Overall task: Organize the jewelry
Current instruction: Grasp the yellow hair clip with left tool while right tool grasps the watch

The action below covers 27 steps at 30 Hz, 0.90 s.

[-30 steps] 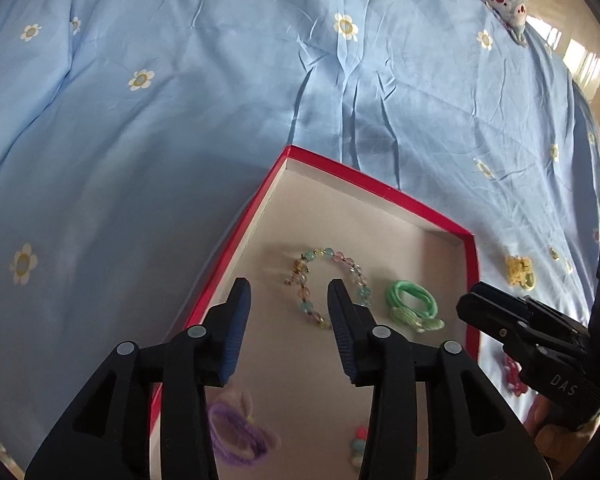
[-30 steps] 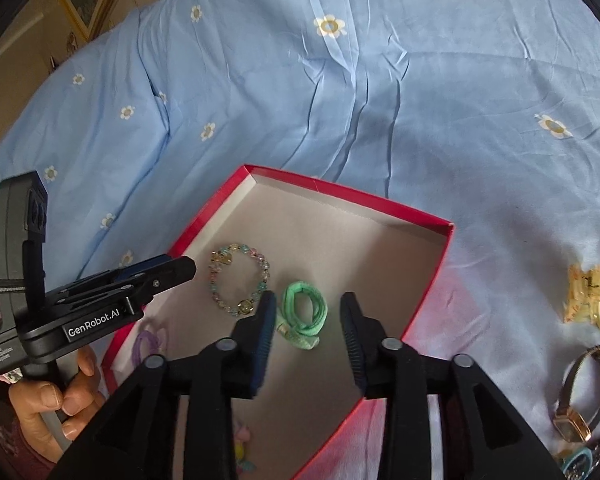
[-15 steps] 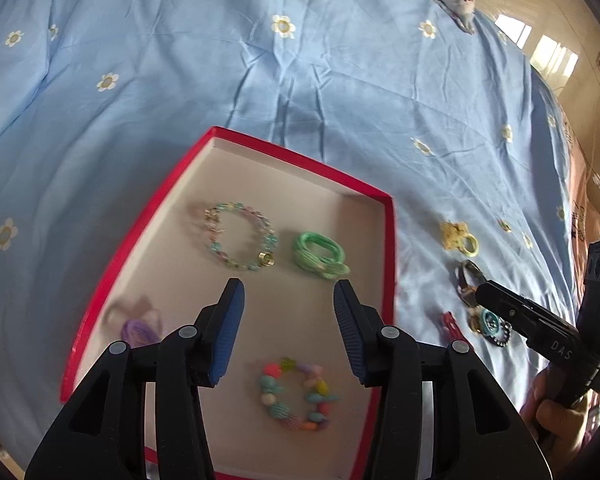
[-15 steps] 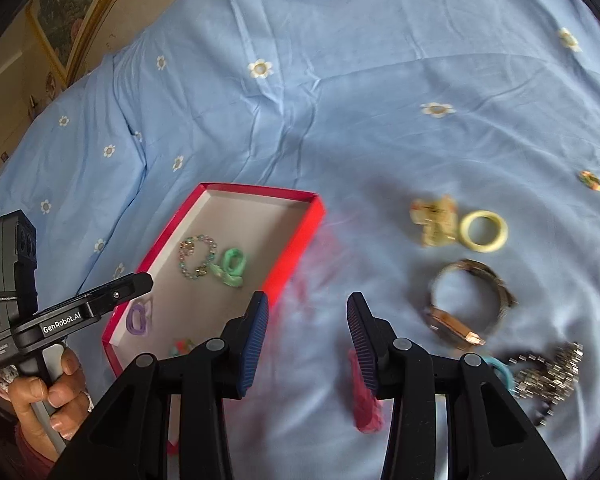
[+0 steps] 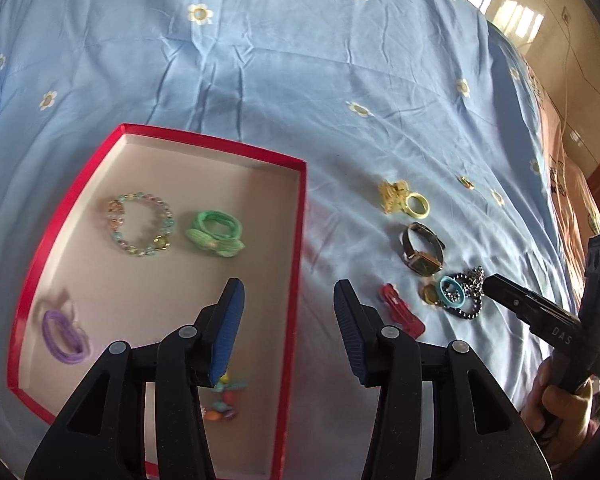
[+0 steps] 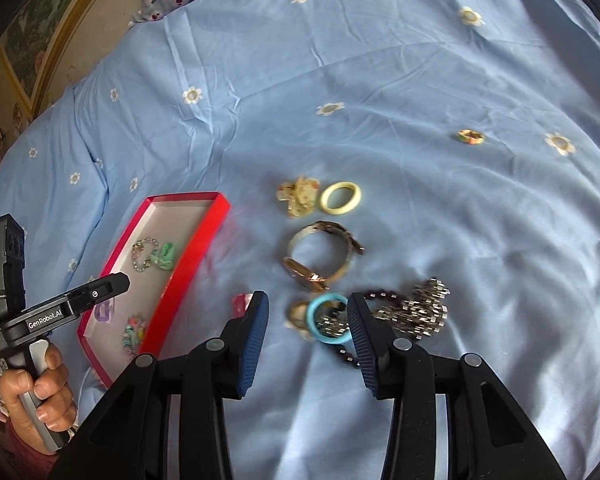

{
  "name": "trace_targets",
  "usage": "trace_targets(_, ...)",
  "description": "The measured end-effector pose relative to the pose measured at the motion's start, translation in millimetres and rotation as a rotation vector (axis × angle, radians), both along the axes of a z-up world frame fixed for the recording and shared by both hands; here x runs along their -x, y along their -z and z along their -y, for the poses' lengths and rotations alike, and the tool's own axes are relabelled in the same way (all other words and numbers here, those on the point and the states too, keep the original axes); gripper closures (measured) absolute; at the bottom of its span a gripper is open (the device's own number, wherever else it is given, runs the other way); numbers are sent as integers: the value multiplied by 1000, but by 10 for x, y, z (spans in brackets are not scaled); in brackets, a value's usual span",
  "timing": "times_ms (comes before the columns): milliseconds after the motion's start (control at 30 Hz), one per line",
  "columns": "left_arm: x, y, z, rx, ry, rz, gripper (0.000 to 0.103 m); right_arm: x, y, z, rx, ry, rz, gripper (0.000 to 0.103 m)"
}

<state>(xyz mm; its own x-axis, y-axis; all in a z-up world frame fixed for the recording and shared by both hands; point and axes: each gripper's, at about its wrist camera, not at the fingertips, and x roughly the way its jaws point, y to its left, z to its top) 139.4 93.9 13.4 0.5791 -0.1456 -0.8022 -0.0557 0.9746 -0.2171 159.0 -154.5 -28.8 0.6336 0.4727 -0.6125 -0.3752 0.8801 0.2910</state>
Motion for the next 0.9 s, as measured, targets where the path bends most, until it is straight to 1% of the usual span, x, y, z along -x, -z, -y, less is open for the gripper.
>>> trace_targets(167,-117,17,197,-16,31,-7,58,-12,-5,176,-4,28,4,60)
trace_targets(333,-254,7,357,-35,67,-11,58,-92,13,247,-15,36,-3,60)
trace_targets(667,-485,77,493,-42,92,-32,57,-346,72,122,-25,8,-27,60)
trace_targets(900,-704,136,565,-30,106,-40,55,-682,241,-32,-8,-1,-89,62)
